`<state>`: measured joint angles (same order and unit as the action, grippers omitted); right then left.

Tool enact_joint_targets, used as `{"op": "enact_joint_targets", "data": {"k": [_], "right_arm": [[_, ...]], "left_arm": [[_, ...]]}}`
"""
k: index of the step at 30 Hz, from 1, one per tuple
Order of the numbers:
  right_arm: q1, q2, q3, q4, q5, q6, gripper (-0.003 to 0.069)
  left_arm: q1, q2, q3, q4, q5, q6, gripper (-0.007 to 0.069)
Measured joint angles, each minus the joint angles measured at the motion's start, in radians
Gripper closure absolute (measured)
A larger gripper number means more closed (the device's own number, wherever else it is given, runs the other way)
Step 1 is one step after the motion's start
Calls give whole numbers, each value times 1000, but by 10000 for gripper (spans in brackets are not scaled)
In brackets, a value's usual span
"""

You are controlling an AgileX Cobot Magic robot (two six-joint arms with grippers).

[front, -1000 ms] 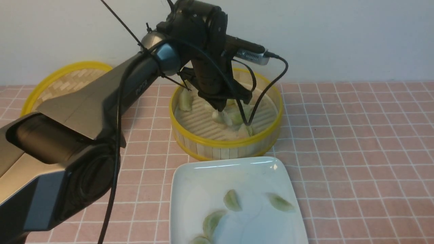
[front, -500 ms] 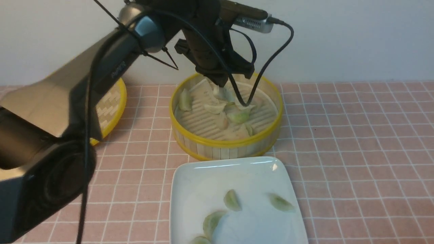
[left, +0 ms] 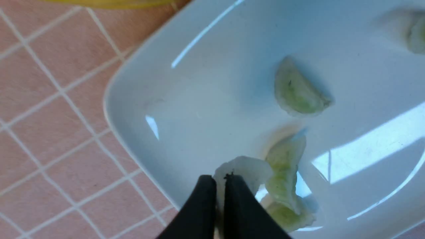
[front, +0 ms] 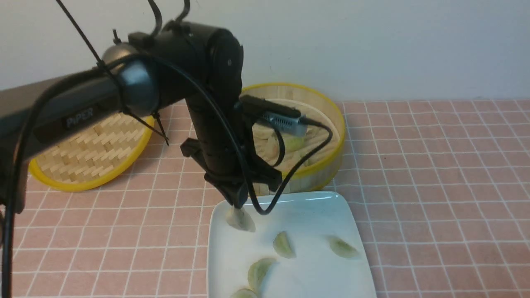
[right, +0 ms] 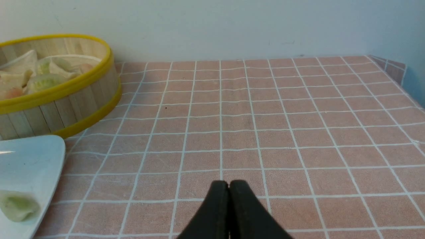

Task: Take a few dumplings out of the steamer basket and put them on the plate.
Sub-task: Use the left arm to put the dumpling into the plate, then use the left arm to grab a dumpling from the steamer

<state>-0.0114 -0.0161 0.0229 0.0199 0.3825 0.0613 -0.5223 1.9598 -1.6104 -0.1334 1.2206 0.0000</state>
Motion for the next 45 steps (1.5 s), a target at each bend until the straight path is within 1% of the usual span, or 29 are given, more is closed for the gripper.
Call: {"op": "enact_joint_targets", "data": {"k": [5, 7, 10, 11, 13, 14, 15, 18, 21, 24, 35, 40, 45], "right_arm": [[0, 0, 0, 0, 0, 0, 673], [0, 0, 0, 0, 0, 0, 673], [0, 0, 0, 0, 0, 0, 673], [0, 0, 0, 0, 0, 0, 673], [0, 0, 0, 0, 0, 0, 673], [0, 0, 0, 0, 0, 0, 673], [0, 0, 0, 0, 0, 0, 673], [0, 0, 0, 0, 0, 0, 673], [0, 0, 0, 0, 0, 0, 673], [0, 0, 0, 0, 0, 0, 673], [0, 0, 0, 0, 1, 0, 673], [0, 0, 0, 0, 1, 0, 673], [0, 0, 0, 0, 1, 0, 673]], "left_arm": [[0, 35, 8, -27, -23, 26, 611], [0, 38, 8, -45, -27, 52, 573], [0, 38, 8, -69, -27, 75, 479], [0, 38, 8, -77, -27, 82, 426], [0, 38, -2, -80, -27, 91, 352], [0, 38, -21, -73, -30, 98, 294], [0, 38, -40, -65, -39, 102, 267], [8, 38, -121, -20, -105, 98, 223], [35, 39, -203, 36, -231, 49, 217], [68, 59, -266, 59, -295, 26, 217], [81, 279, -362, 52, -354, 37, 217], [81, 357, -389, -15, -373, 37, 217], [81, 393, -392, -31, -401, 37, 226]]}}
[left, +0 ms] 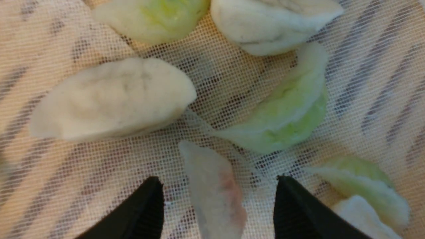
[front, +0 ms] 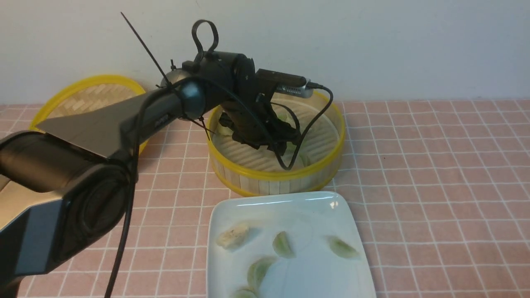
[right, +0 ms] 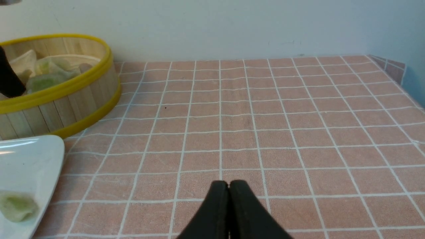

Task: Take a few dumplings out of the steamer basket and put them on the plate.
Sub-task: Use the left arm to grab a dumpling from the steamer, then use the left arm to put the dumpling into the plate

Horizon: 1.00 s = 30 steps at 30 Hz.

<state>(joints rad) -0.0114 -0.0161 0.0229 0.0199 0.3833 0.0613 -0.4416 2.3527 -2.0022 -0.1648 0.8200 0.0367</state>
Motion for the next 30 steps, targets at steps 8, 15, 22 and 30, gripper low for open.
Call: {"op": "enact_joint_targets", "data": {"k": [8, 15, 22, 30], "right_arm": [[0, 0, 0, 0, 0, 0, 673], [0, 0, 0, 0, 0, 0, 673], [0, 0, 0, 0, 0, 0, 673], [0, 0, 0, 0, 0, 0, 673]], "left_arm": [[1, 12, -3, 3, -14, 0, 466], [1, -75, -2, 6, 82, 4, 460], [0, -291, 1, -2, 367, 41, 460], [-72, -388, 253, -24, 406, 62, 460]]}}
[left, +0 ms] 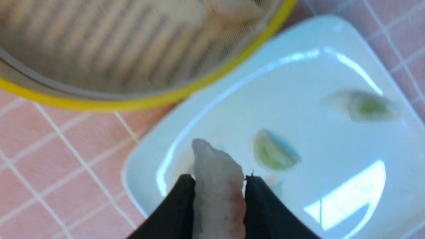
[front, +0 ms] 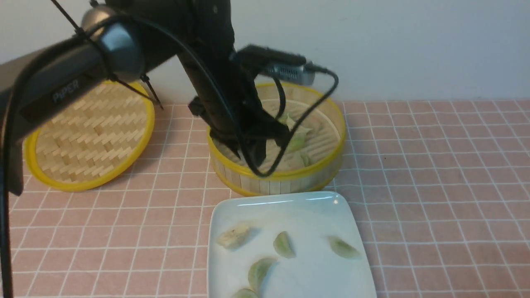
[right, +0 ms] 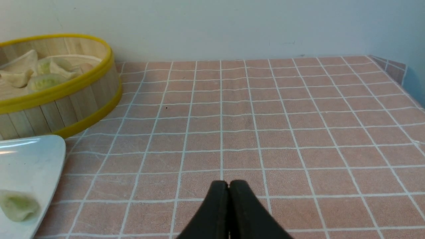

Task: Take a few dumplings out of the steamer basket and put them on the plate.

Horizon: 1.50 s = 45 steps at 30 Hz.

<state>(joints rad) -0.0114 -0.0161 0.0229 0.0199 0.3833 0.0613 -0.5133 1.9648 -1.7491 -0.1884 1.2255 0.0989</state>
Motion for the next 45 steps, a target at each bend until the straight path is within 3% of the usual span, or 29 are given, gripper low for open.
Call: {"op": "enact_joint_targets", "data": {"k": [10, 16, 19, 21, 24, 25, 26, 28, 32, 45], "right_arm": [[0, 0, 0, 0, 0, 0, 673], [0, 0, 0, 0, 0, 0, 673], [0, 0, 0, 0, 0, 0, 673], [0, 0, 0, 0, 0, 0, 673], [0, 0, 0, 0, 0, 0, 673], [0, 0, 0, 0, 0, 0, 673], [0, 0, 0, 0, 0, 0, 673], [0, 0, 0, 0, 0, 0, 673], [0, 0, 0, 0, 0, 0, 673], [0, 0, 0, 0, 0, 0, 673]], "left_arm": [[-56, 120, 95, -1, -34, 18, 440], [-56, 136, 95, 0, -33, 18, 223], [-56, 136, 69, 2, -21, 9, 175], [-56, 132, 39, 7, -20, -1, 209], [-56, 101, 21, 24, -20, -19, 334], [-56, 58, 20, 40, -18, -30, 451], [-56, 24, 20, 45, -17, -38, 520], [-56, -56, 26, 48, -15, -50, 589], [-59, -270, 95, 51, -66, -62, 628], [-79, -980, 737, 76, -668, -62, 631]]}}
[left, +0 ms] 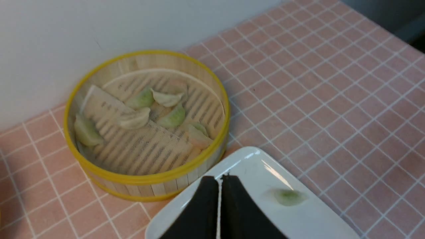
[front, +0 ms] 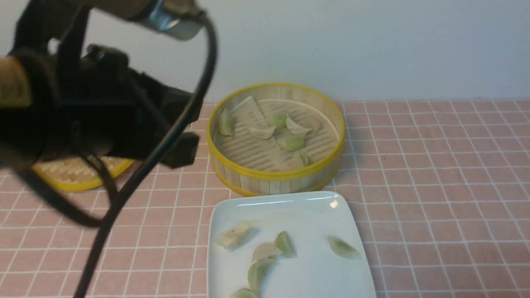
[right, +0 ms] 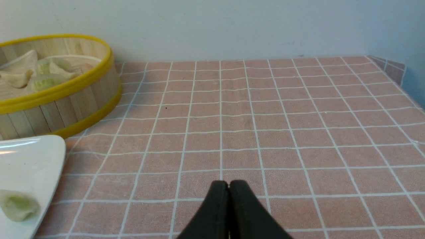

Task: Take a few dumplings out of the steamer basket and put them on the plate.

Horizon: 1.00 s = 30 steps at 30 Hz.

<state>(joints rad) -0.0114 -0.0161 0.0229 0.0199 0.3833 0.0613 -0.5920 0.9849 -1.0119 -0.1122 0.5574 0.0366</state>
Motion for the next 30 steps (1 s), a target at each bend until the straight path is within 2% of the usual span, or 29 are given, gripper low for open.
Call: {"op": "enact_joint_targets", "data": {"k": [3, 8, 14, 20, 22, 30], "right_arm": [[0, 0, 0, 0, 0, 0, 673], [0, 0, 0, 0, 0, 0, 673], [0, 0, 0, 0, 0, 0, 673], [0, 0, 0, 0, 0, 0, 673], [0, 0, 0, 0, 0, 0, 673], [0, 0, 0, 0, 0, 0, 673]], "left_arm": [[0, -134, 137, 10, -68, 0, 631], [0, -313, 253, 14, -71, 0, 631], [0, -511, 274, 26, -60, 0, 631], [11, -640, 323, 134, -33, -37, 631], [60, -684, 398, 152, -56, -52, 631], [437, -937, 821, 163, -193, -80, 631]]}}
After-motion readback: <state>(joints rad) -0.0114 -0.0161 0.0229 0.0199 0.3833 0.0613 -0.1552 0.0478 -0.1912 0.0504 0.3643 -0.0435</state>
